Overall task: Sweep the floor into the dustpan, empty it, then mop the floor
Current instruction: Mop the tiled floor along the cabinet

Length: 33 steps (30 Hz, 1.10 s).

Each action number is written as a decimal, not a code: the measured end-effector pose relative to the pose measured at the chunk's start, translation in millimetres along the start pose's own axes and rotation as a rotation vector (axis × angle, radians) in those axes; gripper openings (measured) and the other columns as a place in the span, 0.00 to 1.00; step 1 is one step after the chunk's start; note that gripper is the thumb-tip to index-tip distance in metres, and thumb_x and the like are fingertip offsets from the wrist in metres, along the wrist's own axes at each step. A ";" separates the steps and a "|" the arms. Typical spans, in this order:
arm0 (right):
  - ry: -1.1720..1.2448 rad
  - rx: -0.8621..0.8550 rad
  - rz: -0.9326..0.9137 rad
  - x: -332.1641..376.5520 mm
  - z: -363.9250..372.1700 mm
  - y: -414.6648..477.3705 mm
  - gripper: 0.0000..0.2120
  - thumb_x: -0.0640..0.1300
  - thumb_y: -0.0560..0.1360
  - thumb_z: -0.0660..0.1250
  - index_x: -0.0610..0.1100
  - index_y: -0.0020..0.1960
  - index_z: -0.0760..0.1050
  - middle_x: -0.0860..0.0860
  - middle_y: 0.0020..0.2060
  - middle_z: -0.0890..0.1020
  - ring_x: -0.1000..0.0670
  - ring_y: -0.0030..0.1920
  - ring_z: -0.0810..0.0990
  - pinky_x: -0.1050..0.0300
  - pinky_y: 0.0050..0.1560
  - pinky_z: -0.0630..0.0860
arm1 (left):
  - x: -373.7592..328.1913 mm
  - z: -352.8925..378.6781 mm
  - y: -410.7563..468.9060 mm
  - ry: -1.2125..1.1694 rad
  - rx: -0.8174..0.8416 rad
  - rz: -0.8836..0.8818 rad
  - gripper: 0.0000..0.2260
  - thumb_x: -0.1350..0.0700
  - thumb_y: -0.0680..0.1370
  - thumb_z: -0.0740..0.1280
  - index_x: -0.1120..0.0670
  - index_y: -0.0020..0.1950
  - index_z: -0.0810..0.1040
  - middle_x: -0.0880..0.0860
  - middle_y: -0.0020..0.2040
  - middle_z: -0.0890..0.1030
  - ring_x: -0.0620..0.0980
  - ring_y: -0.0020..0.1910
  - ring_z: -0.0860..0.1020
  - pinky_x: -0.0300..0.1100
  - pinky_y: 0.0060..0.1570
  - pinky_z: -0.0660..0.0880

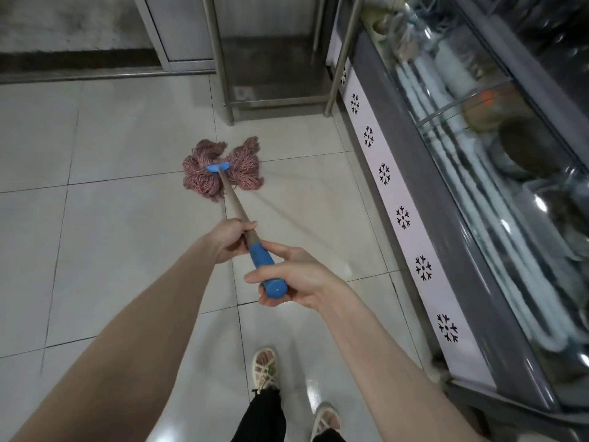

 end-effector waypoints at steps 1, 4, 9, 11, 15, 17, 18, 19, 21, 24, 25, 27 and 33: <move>-0.024 -0.016 -0.003 -1.3 -5.3 -4.7 0.41 0.30 0.68 0.73 0.46 0.76 0.60 0.43 0.36 0.79 0.50 0.25 0.78 0.58 0.29 0.78 | 1.7 6.3 -0.9 -0.011 -0.004 0.004 0.07 0.60 0.81 0.61 0.59 0.43 0.70 0.55 0.36 0.69 0.50 0.35 0.71 0.34 0.23 0.75; -0.055 -0.043 -0.007 -2.8 -30.4 -28.5 0.38 0.29 0.69 0.72 0.49 0.73 0.63 0.45 0.36 0.77 0.51 0.25 0.76 0.60 0.29 0.77 | 10.0 38.4 -0.6 -0.049 0.001 0.031 0.06 0.60 0.81 0.61 0.59 0.45 0.70 0.55 0.36 0.69 0.49 0.35 0.71 0.35 0.25 0.77; -0.033 -0.120 -0.017 -30.6 -89.1 -78.1 0.31 0.29 0.69 0.70 0.51 0.66 0.68 0.43 0.41 0.77 0.52 0.25 0.74 0.60 0.31 0.77 | 39.5 113.6 -7.6 -0.035 0.063 0.045 0.04 0.60 0.81 0.62 0.60 0.48 0.70 0.54 0.36 0.70 0.48 0.35 0.73 0.39 0.29 0.78; -0.031 -0.174 -0.009 -53.4 -116.4 -99.6 0.36 0.30 0.69 0.71 0.48 0.72 0.65 0.42 0.38 0.77 0.52 0.24 0.75 0.61 0.30 0.75 | 57.5 149.7 -14.5 -0.023 0.103 0.038 0.04 0.60 0.81 0.62 0.59 0.46 0.70 0.54 0.36 0.70 0.48 0.34 0.73 0.40 0.31 0.78; 0.022 -0.278 -0.015 -103.6 -178.5 -158.7 0.38 0.30 0.69 0.71 0.49 0.74 0.64 0.46 0.30 0.79 0.51 0.24 0.75 0.64 0.25 0.72 | 102.1 238.4 -37.6 0.034 0.172 0.034 0.06 0.60 0.81 0.62 0.59 0.44 0.70 0.54 0.36 0.70 0.48 0.34 0.73 0.40 0.30 0.79; 0.042 -0.331 -0.019 -132.7 -210.6 -192.7 0.37 0.30 0.69 0.71 0.50 0.74 0.64 0.48 0.27 0.78 0.51 0.24 0.75 0.63 0.25 0.71 | 127.0 288.7 -54.5 0.061 0.212 0.033 0.06 0.61 0.81 0.62 0.59 0.44 0.70 0.54 0.36 0.70 0.48 0.33 0.73 0.39 0.29 0.79; 0.059 -0.348 -0.020 -145.3 -222.9 -206.7 0.37 0.30 0.69 0.70 0.50 0.73 0.65 0.48 0.27 0.78 0.51 0.24 0.74 0.63 0.25 0.71 | 137.3 310.0 -62.5 0.074 0.236 0.031 0.06 0.61 0.81 0.62 0.59 0.44 0.70 0.54 0.36 0.70 0.48 0.33 0.73 0.39 0.29 0.79; 0.076 -0.369 -0.019 -160.2 -237.1 -221.1 0.36 0.30 0.69 0.70 0.50 0.73 0.66 0.48 0.27 0.78 0.51 0.25 0.74 0.62 0.25 0.71 | 148.8 333.3 -71.4 0.089 0.261 0.028 0.07 0.61 0.81 0.62 0.59 0.43 0.70 0.54 0.35 0.70 0.47 0.32 0.73 0.39 0.29 0.79; 0.126 -0.402 -0.020 -187.6 -262.8 -253.1 0.34 0.30 0.69 0.70 0.49 0.71 0.68 0.47 0.29 0.77 0.51 0.25 0.73 0.61 0.27 0.71 | 173.0 378.8 -89.4 0.111 0.300 0.026 0.06 0.62 0.81 0.62 0.59 0.44 0.70 0.53 0.35 0.71 0.46 0.30 0.75 0.39 0.30 0.79; 0.148 -0.432 -0.029 -210.9 -287.3 -293.0 0.30 0.30 0.70 0.70 0.52 0.66 0.69 0.45 0.32 0.76 0.51 0.26 0.73 0.61 0.28 0.72 | 201.3 428.9 -111.3 0.135 0.346 0.016 0.03 0.62 0.80 0.62 0.59 0.47 0.71 0.53 0.35 0.72 0.46 0.31 0.74 0.38 0.26 0.77; 0.155 -0.438 -0.034 -217.6 -293.8 -307.1 0.29 0.30 0.70 0.70 0.52 0.65 0.69 0.45 0.32 0.76 0.51 0.26 0.73 0.61 0.28 0.73 | 211.2 444.8 -119.9 0.142 0.363 0.011 0.02 0.61 0.80 0.62 0.59 0.48 0.71 0.53 0.36 0.72 0.47 0.33 0.73 0.37 0.25 0.77; 0.178 -0.441 -0.059 -224.3 -301.3 -326.4 0.29 0.30 0.71 0.69 0.49 0.67 0.68 0.44 0.31 0.76 0.51 0.26 0.74 0.61 0.27 0.74 | 221.7 464.8 -134.1 0.149 0.387 0.013 0.02 0.61 0.80 0.63 0.59 0.49 0.72 0.54 0.36 0.72 0.47 0.32 0.74 0.37 0.26 0.77; 0.268 -0.370 -0.091 -240.4 -282.3 -322.5 0.31 0.27 0.70 0.68 0.48 0.68 0.67 0.43 0.33 0.78 0.48 0.28 0.75 0.61 0.25 0.73 | 235.0 442.4 -152.3 0.125 0.364 -0.014 0.08 0.60 0.80 0.63 0.57 0.41 0.70 0.53 0.33 0.71 0.48 0.33 0.74 0.36 0.26 0.76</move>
Point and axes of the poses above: each hand's wrist, its own y-axis towards the middle knuckle, its own z-axis out of the palm, x = y × z, the point moved 9 cm from there along y, towards the middle knuckle
